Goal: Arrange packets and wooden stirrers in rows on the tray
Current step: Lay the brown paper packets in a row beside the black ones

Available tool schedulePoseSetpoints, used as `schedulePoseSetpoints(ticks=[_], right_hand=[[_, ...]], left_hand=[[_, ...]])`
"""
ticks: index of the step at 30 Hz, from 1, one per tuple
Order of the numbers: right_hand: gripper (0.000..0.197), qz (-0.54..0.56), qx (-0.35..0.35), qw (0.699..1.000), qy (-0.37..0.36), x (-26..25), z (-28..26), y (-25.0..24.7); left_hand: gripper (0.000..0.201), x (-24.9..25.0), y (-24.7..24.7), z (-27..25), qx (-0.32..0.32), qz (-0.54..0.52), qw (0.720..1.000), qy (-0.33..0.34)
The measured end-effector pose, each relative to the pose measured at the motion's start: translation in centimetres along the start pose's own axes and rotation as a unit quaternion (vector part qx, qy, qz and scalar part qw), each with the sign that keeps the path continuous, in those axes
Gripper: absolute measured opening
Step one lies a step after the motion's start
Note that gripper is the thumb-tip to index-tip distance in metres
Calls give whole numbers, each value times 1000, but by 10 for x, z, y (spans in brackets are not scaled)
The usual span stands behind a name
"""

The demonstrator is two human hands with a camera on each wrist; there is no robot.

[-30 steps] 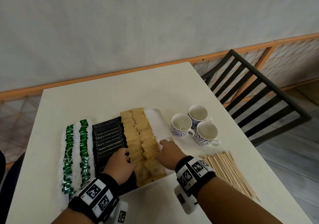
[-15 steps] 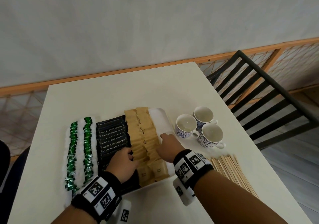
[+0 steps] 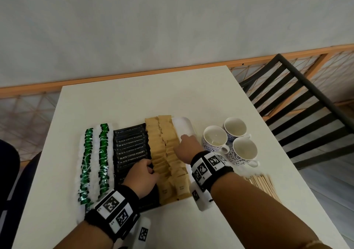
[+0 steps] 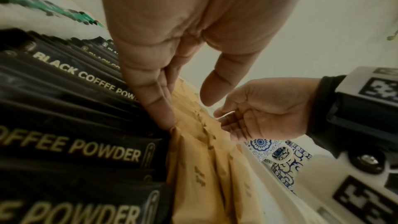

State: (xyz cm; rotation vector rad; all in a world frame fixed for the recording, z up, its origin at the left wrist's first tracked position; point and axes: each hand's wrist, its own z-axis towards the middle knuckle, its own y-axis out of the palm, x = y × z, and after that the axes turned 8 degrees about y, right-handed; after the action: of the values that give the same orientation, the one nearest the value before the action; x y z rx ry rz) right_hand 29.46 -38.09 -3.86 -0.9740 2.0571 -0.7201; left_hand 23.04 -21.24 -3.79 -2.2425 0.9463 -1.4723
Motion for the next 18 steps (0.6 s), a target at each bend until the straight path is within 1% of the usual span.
schedulePoseSetpoints(ticks=[3, 9, 13, 18], right_hand=[[37, 16, -7, 1000, -2, -8, 6, -2], [27, 21, -19, 1000, -9, -14, 10, 0], [27, 19, -7, 1000, -2, -14, 12, 0], [13, 28, -8, 999, -13, -15, 14, 1]], left_hand=[[59, -3, -2, 2, -3, -7, 1000, -9], [58, -5, -2, 4, -1, -23, 1000, -12], [55, -8, -2, 5, -1, -25, 1000, -9], [52, -7, -2, 2, -1, -32, 999, -11]])
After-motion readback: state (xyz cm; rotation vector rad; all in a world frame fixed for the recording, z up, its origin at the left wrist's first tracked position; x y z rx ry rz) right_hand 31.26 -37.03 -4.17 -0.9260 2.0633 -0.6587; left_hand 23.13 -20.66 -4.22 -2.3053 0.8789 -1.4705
